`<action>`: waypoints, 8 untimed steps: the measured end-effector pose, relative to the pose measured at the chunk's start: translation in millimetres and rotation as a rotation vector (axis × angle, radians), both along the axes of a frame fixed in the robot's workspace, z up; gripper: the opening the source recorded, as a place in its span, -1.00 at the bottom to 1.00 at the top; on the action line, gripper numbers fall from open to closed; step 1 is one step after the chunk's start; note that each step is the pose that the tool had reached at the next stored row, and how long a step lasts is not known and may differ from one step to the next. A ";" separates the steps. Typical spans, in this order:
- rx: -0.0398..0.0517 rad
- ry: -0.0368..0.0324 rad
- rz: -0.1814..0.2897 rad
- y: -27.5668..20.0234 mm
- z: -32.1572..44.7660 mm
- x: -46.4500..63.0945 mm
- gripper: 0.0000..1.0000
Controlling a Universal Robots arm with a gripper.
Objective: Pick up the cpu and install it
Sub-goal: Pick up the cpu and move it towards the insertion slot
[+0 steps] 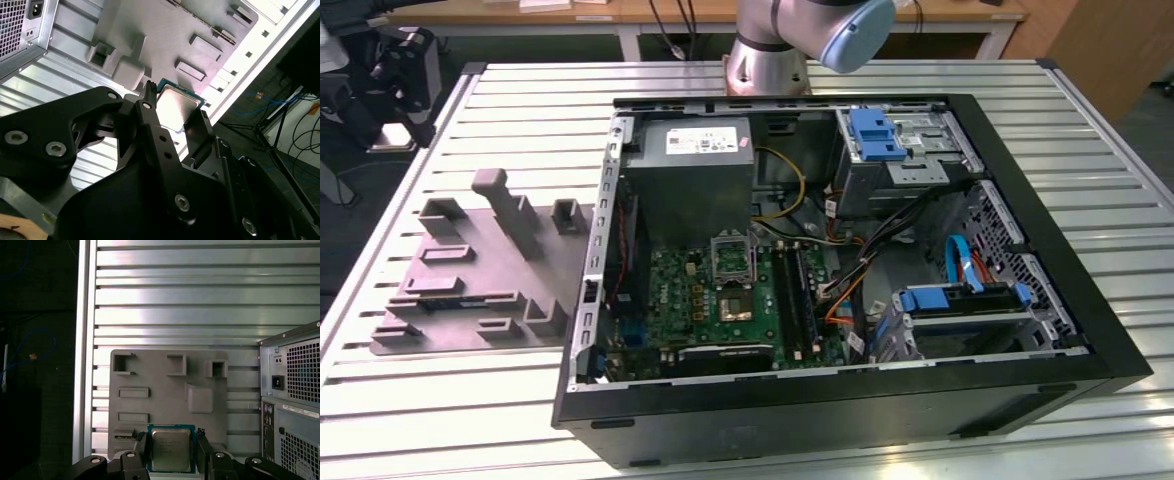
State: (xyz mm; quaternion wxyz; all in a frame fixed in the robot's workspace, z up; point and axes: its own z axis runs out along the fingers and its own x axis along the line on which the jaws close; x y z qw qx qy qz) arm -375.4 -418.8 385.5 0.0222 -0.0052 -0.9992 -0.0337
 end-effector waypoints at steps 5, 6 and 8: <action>0.0000 0.0001 0.000 0.0 0.0 5.5 -0.06; 0.0000 0.0000 0.000 0.0 0.0 6.9 -0.06; 0.0000 0.0000 0.000 0.0 0.0 9.7 -0.06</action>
